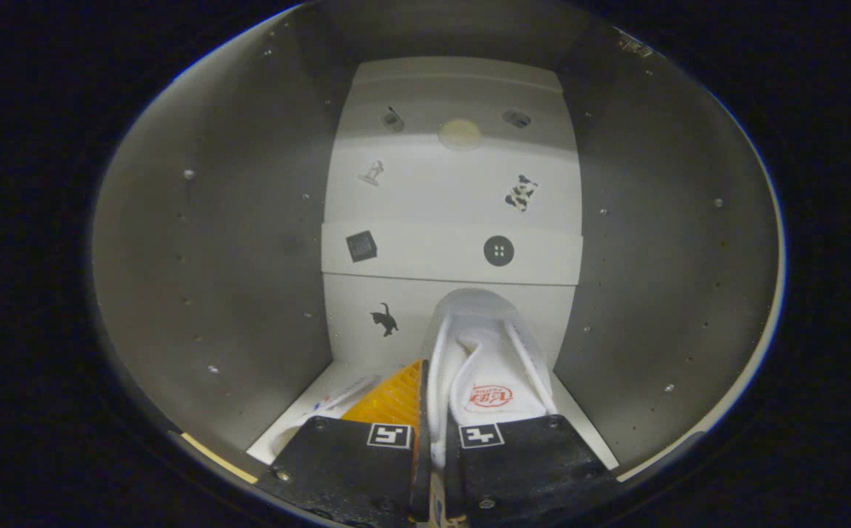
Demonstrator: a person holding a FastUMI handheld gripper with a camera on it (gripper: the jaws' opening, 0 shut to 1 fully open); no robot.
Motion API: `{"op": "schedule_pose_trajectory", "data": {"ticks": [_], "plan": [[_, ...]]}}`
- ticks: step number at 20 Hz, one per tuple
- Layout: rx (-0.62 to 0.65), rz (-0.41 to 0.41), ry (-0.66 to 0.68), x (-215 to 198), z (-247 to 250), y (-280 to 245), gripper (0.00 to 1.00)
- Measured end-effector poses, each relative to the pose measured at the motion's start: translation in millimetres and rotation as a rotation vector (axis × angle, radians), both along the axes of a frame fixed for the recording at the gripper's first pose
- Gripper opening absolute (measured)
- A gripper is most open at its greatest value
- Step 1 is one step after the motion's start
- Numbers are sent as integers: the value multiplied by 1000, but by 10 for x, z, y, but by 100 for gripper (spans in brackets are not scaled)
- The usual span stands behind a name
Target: Open the shoe cabinet door, grab the shoes and put them into the shoe cabinet, then close the shoe cabinet door.
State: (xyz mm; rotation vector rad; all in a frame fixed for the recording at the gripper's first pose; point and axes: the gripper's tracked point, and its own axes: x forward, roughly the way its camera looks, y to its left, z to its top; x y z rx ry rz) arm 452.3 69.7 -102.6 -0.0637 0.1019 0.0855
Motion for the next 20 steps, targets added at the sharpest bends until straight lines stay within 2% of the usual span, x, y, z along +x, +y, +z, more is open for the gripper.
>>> {"op": "schedule_pose_trajectory", "data": {"ticks": [5,7,15,20], "plan": [[45,-2,79,272,-314,-20,11],[40,-30,107,308,-348,-78,11],[88,-46,363,492,-777,0,11],[69,-77,380,493,-795,-21,12]]}}
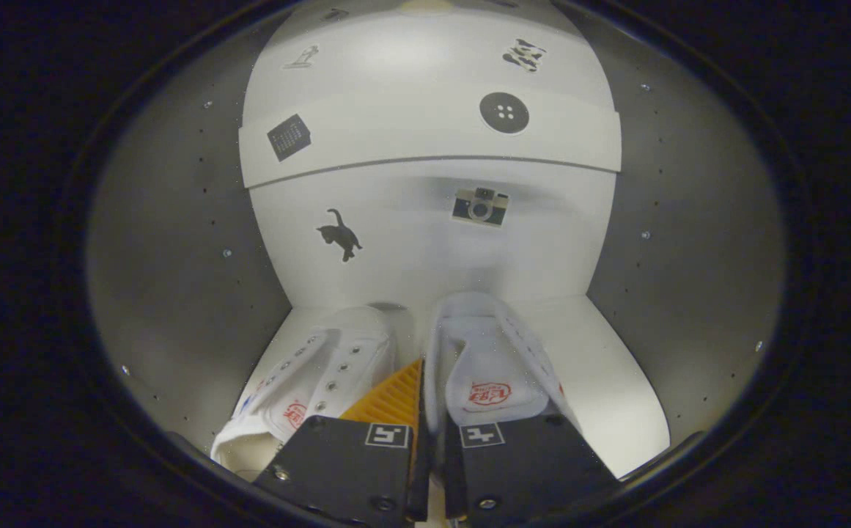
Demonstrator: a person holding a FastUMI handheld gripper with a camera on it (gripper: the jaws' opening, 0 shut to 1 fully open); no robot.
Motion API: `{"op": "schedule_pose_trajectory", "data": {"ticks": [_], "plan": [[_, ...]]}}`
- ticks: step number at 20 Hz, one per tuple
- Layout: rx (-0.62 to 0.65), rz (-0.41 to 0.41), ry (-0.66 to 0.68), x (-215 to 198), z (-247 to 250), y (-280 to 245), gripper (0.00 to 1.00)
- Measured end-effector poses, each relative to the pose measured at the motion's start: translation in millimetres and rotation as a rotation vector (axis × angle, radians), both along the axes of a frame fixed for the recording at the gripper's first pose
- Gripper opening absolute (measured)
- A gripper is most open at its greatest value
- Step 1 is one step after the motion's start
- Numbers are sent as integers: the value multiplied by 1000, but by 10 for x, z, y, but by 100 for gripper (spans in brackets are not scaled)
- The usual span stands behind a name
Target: Open the shoe cabinet door, grab the shoes and put them into the shoe cabinet, then close the shoe cabinet door.
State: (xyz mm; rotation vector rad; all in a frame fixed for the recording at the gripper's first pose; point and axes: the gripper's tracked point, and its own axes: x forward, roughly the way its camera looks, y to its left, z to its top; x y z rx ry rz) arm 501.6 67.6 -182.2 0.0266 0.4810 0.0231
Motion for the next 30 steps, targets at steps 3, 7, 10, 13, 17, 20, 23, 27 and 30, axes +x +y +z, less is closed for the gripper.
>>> {"op": "schedule_pose_trajectory", "data": {"ticks": [3,7,10,13,17,20,23,27,30], "plan": [[-4,-11,4,-12,1,-34,16],[-7,6,-2,-168,62,-24,26],[-55,5,-44,-351,168,-36,49],[-53,-12,-91,-570,267,-48,65],[-60,-38,-147,-896,412,-123,78],[-54,-39,-178,-1236,528,-139,83],[-54,-41,-222,-1665,653,-130,82],[-34,-25,-267,-2384,779,-85,91],[-44,-29,-314,-2993,902,-100,99]]}}
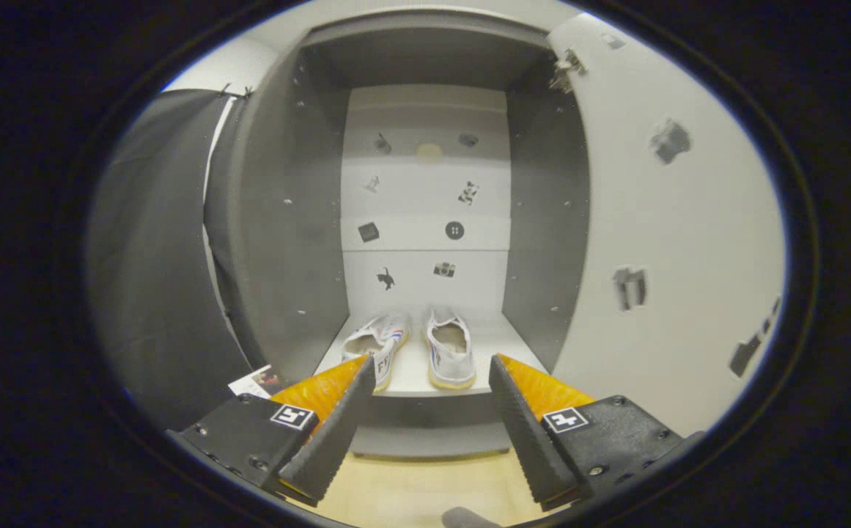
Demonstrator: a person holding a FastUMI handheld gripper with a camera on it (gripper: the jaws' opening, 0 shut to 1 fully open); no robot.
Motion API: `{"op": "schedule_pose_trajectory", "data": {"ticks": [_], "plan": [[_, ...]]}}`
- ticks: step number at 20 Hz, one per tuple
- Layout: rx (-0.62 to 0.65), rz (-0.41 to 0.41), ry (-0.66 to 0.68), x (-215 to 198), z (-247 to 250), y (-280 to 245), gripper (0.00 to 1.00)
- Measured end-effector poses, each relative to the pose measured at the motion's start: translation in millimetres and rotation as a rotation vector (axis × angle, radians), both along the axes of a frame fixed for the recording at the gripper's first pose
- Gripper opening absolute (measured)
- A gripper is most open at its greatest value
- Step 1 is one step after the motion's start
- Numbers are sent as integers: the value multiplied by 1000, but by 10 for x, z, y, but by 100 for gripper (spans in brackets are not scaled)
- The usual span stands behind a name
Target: Open the shoe cabinet door, grab the shoes and put them into the shoe cabinet, then close the shoe cabinet door.
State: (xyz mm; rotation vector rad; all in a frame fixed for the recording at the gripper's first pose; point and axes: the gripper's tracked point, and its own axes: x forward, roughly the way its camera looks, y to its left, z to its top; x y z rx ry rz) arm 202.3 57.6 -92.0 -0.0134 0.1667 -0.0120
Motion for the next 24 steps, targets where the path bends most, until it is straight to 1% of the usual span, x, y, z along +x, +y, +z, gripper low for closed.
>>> {"op": "schedule_pose_trajectory", "data": {"ticks": [4,7,9,14,17,19,24], "plan": [[2,-3,-50,-842,127,-140,100],[-22,-3,-65,-1374,157,-312,100],[-53,-25,-72,-1677,156,-512,100],[-49,-88,-94,-2372,188,-1171,100],[-56,-113,-106,-2648,202,-1647,100],[-43,-123,-117,-2750,246,-1981,100],[-22,-104,-111,-2746,256,-2819,100]]}}
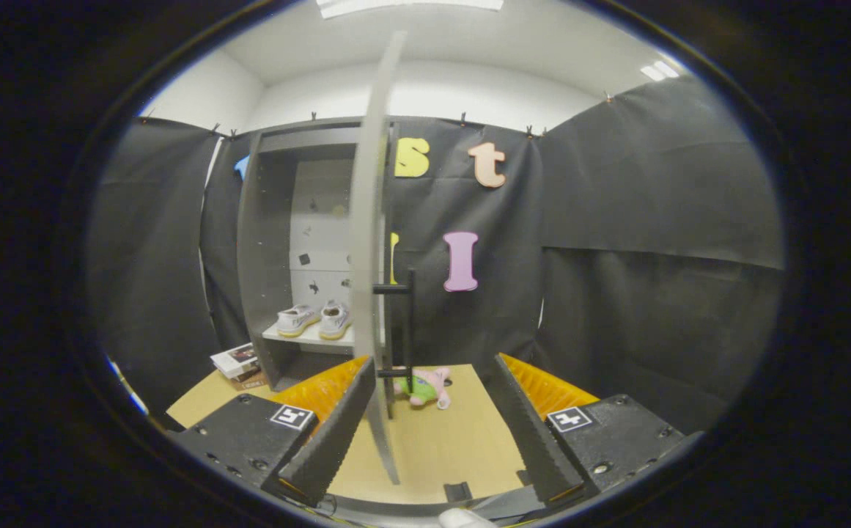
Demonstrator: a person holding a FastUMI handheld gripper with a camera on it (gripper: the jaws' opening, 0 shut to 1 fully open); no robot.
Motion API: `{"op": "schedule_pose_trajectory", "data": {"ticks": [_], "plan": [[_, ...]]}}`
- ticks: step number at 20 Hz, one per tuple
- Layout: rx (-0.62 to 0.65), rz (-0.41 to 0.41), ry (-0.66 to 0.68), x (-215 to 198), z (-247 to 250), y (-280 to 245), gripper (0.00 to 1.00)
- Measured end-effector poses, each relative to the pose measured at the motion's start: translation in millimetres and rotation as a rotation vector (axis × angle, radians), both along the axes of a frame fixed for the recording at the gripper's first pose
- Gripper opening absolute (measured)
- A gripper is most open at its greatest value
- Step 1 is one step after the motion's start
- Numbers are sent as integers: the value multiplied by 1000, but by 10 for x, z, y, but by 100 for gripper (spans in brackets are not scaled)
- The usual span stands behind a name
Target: Open the shoe cabinet door, grab the shoes and put them into the shoe cabinet, then close the shoe cabinet door.
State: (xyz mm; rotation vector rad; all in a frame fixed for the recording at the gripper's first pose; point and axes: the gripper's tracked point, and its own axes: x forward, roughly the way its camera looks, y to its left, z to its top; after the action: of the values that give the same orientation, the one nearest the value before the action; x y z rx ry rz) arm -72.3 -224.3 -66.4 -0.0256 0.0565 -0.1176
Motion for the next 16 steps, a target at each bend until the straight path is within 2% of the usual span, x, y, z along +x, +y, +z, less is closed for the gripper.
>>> {"op": "schedule_pose_trajectory", "data": {"ticks": [3,6,10,13,16], "plan": [[-8,35,2,118,15,-374,100],[14,84,8,333,26,-512,100],[41,164,11,676,66,-439,100],[58,236,7,780,107,-213,100],[-4,236,-12,783,145,-195,98]]}}
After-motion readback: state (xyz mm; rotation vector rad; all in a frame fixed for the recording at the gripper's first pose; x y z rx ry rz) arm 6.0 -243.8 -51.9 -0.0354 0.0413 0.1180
